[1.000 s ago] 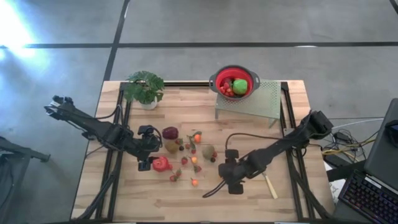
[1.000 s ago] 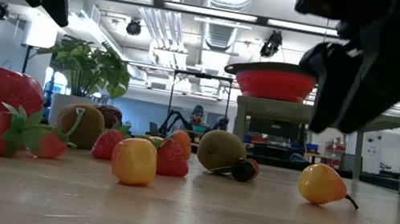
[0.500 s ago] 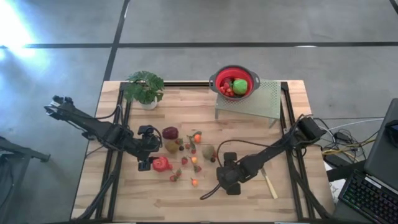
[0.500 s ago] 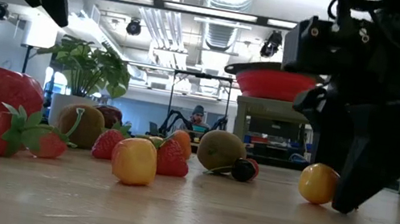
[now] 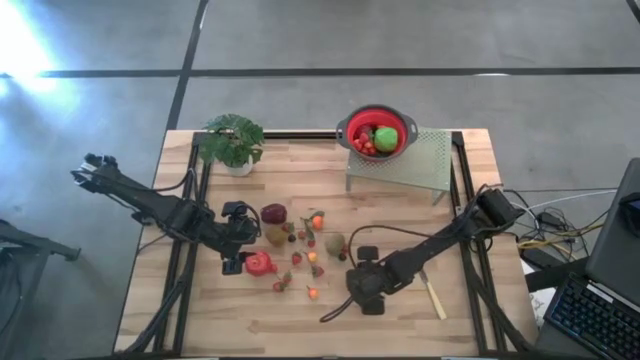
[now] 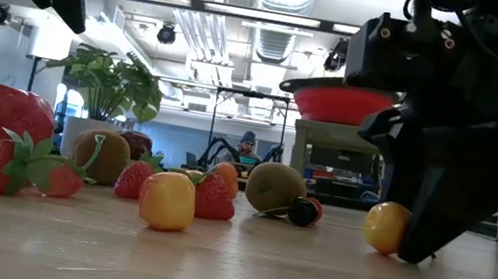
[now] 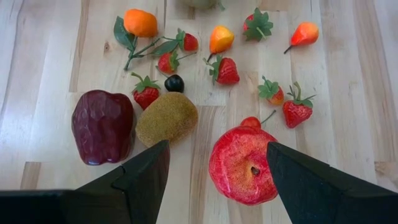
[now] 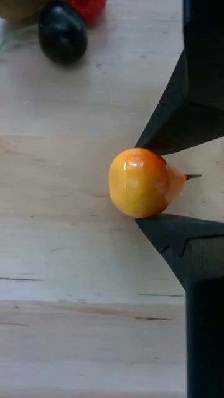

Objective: Pick & Place Fruit
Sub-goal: Put the pear into the strainer bowl on the shelf

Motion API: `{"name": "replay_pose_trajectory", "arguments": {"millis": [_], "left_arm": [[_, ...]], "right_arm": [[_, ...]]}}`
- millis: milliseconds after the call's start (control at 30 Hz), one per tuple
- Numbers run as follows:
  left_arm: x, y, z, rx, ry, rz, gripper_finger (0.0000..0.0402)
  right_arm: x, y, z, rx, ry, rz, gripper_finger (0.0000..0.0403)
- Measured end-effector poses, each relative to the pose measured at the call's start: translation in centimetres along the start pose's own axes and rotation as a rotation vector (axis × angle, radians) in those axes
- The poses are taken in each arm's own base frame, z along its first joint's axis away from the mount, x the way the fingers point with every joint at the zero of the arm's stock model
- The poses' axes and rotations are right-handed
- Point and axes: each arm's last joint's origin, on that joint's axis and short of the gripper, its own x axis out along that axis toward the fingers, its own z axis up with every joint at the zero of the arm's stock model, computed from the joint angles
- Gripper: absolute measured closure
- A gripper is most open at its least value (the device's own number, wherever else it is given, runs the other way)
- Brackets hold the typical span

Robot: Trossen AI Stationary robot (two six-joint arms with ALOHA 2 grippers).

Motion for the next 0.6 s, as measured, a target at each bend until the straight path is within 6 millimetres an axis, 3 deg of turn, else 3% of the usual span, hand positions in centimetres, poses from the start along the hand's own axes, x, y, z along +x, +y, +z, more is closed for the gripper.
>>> {"name": "replay_pose_trajectory", "arguments": {"millis": [600], "left_arm": [[0.0,0.0,0.01,0.0,-0.001,0.0,0.0128]], "right_arm": [[0.01,0.19,0.47,0.01,-0.048,0.02,0.0178]]}}
